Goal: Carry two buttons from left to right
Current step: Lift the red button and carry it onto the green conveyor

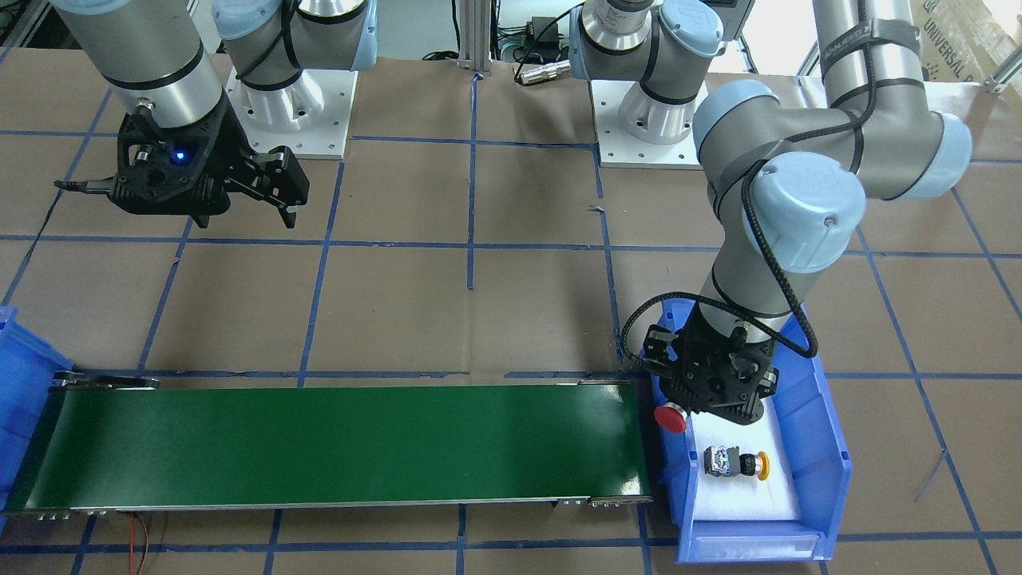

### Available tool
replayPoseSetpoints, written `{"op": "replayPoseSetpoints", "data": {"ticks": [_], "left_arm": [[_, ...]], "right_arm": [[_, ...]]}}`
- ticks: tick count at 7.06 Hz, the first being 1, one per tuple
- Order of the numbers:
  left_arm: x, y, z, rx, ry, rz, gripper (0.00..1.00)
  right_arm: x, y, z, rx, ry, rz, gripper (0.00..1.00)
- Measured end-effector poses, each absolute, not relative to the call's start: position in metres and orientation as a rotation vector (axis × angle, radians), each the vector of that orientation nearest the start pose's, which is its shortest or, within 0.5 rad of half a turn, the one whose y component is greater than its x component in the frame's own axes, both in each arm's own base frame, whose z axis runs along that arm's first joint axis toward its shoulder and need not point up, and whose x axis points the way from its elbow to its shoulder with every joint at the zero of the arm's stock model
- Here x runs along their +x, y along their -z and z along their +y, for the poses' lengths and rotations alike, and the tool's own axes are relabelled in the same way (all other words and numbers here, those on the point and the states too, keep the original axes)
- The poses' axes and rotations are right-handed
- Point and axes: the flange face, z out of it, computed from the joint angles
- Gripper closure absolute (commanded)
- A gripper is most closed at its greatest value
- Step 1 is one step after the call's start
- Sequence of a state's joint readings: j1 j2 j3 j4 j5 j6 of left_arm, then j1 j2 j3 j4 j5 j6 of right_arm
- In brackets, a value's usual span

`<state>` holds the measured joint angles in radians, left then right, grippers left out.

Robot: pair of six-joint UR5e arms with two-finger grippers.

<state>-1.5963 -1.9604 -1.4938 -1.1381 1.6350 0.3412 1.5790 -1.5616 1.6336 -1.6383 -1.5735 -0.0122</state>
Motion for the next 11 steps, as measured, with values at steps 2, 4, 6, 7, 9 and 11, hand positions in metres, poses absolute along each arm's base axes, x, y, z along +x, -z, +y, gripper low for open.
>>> {"op": "replayPoseSetpoints", "data": {"ticks": [2, 4, 6, 7, 9, 11], "left_arm": [[-0.204, -0.311, -0.659, 0.212, 0.155, 3.067, 0.89], [-0.243, -0.288, -0.657, -0.037, 0.109, 3.108, 0.89], [-0.274, -0.281, -0.648, -0.192, 0.079, 3.158, 0.85], [-0.278, -0.28, -0.646, -0.21, 0.071, 3.171, 0.84], [-0.282, -0.268, -0.646, -0.215, 0.043, 3.182, 0.56], [-0.283, -0.26, -0.65, -0.216, 0.03, 3.183, 0.0]], "right_arm": [[0.137, -0.459, -0.493, -0.032, -0.007, 3.145, 0.0], [0.137, -0.459, -0.493, -0.031, -0.007, 3.145, 0.0], [0.137, -0.459, -0.493, -0.031, -0.006, 3.145, 0.0], [0.137, -0.459, -0.493, -0.031, -0.007, 3.146, 0.0], [0.137, -0.459, -0.493, -0.031, -0.007, 3.145, 0.0], [0.137, -0.46, -0.493, -0.031, -0.005, 3.144, 0.0]]}}
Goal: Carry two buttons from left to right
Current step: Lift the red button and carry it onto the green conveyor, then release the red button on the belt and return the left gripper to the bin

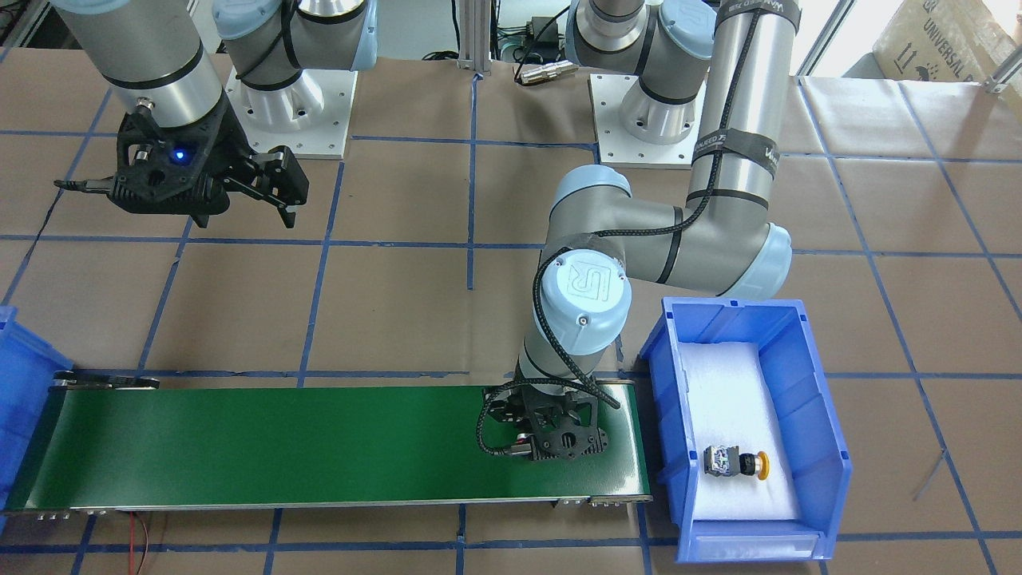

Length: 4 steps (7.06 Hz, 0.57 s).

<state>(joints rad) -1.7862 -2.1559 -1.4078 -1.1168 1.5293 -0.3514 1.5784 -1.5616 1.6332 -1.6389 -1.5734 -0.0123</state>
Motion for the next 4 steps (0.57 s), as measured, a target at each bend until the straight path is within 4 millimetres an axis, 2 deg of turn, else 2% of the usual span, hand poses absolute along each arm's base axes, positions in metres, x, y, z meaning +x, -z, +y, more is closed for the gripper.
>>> {"op": "replayPoseSetpoints", "data": {"ticks": [2, 4], "left_arm": [[-0.28, -0.267, -0.649, -0.218, 0.04, 3.181, 0.0], [-0.27, -0.3, -0.642, -0.185, 0.068, 3.185, 0.0]], "right_arm": [[0.136, -0.46, -0.494, -0.032, -0.002, 3.143, 0.0], [0.136, -0.46, -0.494, -0.032, -0.002, 3.141, 0.0]]}}
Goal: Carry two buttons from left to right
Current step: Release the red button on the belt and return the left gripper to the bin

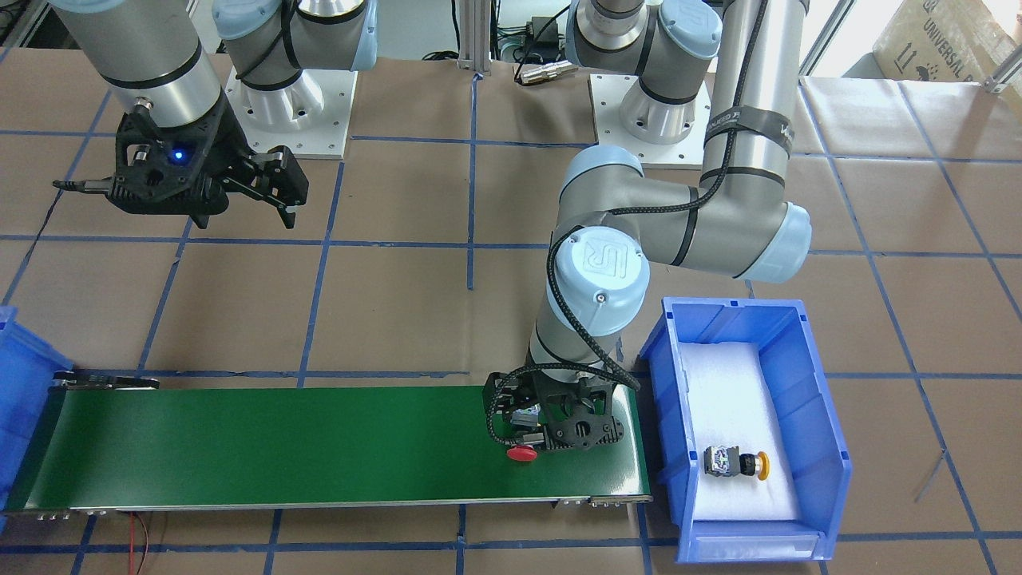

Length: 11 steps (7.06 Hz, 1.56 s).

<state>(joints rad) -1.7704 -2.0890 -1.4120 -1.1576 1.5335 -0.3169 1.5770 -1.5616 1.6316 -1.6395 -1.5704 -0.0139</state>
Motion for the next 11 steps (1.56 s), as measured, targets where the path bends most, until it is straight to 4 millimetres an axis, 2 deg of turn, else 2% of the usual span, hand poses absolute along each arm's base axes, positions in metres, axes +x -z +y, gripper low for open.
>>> {"op": "replayPoseSetpoints", "data": {"ticks": [1, 2, 4, 5, 6, 7, 8, 9, 10, 11], "left_arm": [[-0.251, -0.322, -0.638, -0.072, 0.073, 3.186, 0.0], [-0.221, -0.344, -0.637, 0.084, 0.072, 3.18, 0.0], [-0.131, -0.372, -0.645, 0.425, 0.072, 3.112, 0.04], [-0.084, -0.374, -0.652, 0.612, 0.069, 3.065, 0.05], [-0.044, -0.368, -0.66, 0.809, 0.055, 3.012, 0.04], [-0.012, -0.354, -0.668, 1.043, 0.036, 2.939, 0.04], [0.006, -0.333, -0.68, 1.311, 0.032, 2.826, 0.04], [0.012, -0.308, -0.693, 1.574, 0.04, 2.677, 0.05], [0.011, -0.283, -0.703, 1.796, 0.03, 2.537, 0.03], [0.007, -0.265, -0.708, 1.939, 0.017, 2.441, 0.02]], "right_arm": [[0.136, -0.46, -0.494, -0.031, -0.004, 3.142, 0.0], [0.136, -0.46, -0.494, -0.031, -0.006, 3.142, 0.0], [0.136, -0.459, -0.494, -0.031, -0.007, 3.14, 0.0], [0.137, -0.459, -0.494, -0.031, -0.007, 3.137, 0.0], [0.137, -0.46, -0.494, -0.031, -0.005, 3.135, 0.0], [0.137, -0.46, -0.494, -0.031, -0.003, 3.133, 0.0], [0.137, -0.46, -0.494, -0.031, -0.002, 3.133, 0.0], [0.137, -0.46, -0.494, -0.03, -0.003, 3.132, 0.0], [0.137, -0.46, -0.494, -0.031, -0.003, 3.132, 0.0], [0.137, -0.46, -0.494, -0.031, -0.004, 3.133, 0.0]]}}
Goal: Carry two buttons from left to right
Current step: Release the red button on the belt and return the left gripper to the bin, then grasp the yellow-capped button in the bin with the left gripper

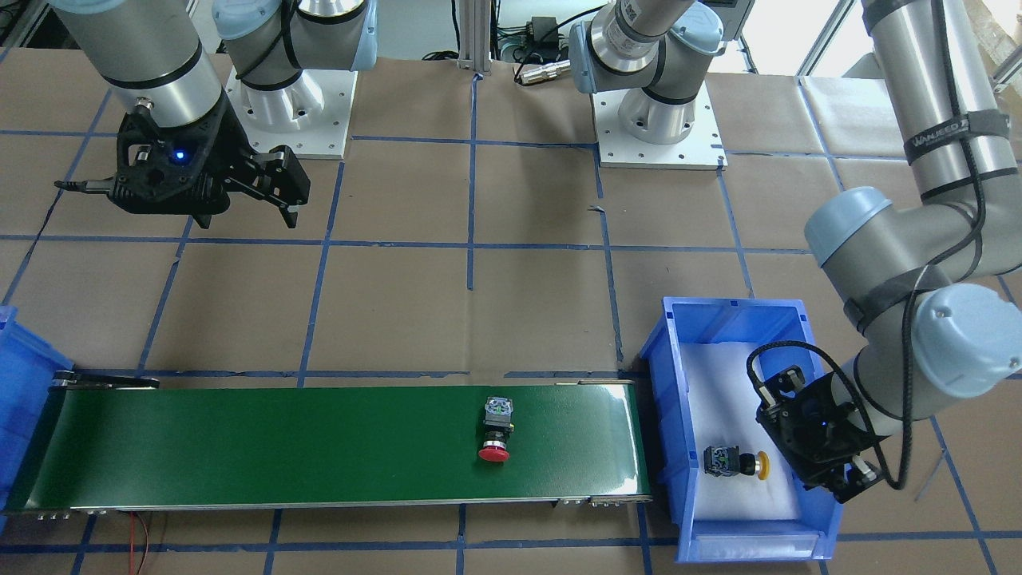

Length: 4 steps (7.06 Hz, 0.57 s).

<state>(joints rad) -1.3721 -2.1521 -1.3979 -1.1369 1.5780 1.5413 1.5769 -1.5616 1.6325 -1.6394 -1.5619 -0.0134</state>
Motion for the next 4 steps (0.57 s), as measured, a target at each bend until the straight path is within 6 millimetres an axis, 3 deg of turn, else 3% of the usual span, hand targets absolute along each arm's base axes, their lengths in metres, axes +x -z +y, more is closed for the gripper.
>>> {"op": "replayPoseSetpoints", "data": {"ticks": [2, 4], "left_arm": [[0.0, -0.237, -0.714, 2.098, -0.001, 2.334, 0.08], [-0.003, -0.225, -0.715, 2.139, -0.009, 2.317, 0.23]], "right_arm": [[0.137, -0.46, -0.494, -0.031, -0.005, 3.133, 0.0], [0.137, -0.46, -0.494, -0.03, -0.003, 3.132, 0.0]]}}
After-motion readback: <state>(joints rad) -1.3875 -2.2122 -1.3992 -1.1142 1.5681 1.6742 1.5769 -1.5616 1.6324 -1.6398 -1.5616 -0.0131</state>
